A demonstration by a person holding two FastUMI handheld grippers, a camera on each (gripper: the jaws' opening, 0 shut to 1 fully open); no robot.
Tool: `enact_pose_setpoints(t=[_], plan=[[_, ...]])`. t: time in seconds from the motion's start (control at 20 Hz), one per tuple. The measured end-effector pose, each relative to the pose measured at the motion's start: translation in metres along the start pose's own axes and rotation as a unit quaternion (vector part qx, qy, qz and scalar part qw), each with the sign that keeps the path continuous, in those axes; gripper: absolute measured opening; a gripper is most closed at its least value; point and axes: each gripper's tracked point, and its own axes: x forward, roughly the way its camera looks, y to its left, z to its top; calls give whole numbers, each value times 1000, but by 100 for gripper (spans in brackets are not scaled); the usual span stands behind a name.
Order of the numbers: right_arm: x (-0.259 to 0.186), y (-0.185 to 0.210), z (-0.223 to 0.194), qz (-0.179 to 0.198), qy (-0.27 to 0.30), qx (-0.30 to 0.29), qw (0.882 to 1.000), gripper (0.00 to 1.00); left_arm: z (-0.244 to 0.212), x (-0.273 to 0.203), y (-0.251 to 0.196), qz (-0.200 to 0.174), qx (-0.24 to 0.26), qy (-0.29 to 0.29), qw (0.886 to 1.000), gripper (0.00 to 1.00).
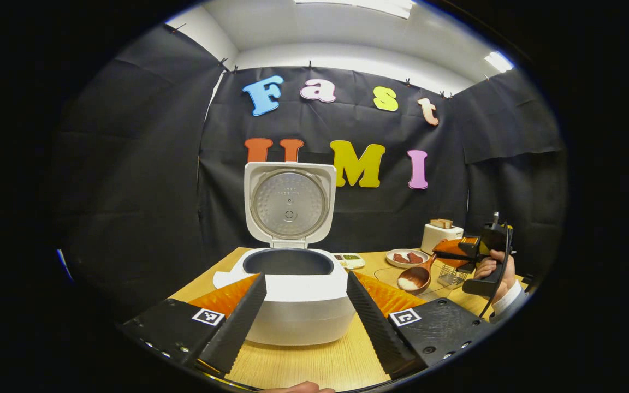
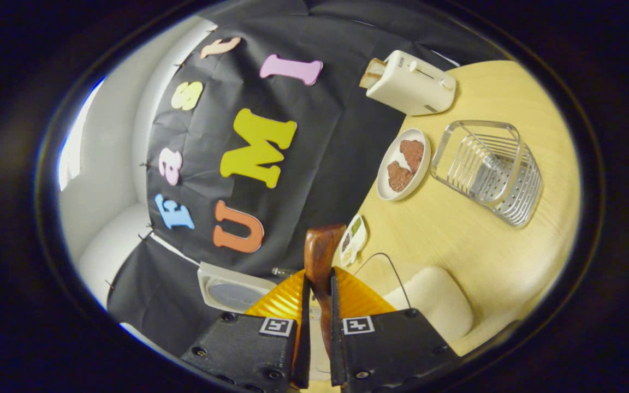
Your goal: Close the left gripper, press the button to open the rice cooker; take a wooden spoon from the chopstick holder with the right hand, scoop a spoonful of rice and pour it into the rice cooker, then put the wooden spoon back into the chopstick holder.
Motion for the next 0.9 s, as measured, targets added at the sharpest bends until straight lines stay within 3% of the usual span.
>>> enact_pose_setpoints(t=[0.15,0.45,0.85,0.9], plan=[[-7,0,3,26,2,92,995,17,-2,1,0,4,-2,4,1000,95],[-9,4,5,68,11,243,967,19,-5,-1,-4,3,-9,13,1000,95],[8,51,-14,82,24,221,971,19,1,-19,15,11,0,2,1000,95],[13,60,-20,86,29,219,972,15,2,-21,18,10,-2,1,1000,95]])
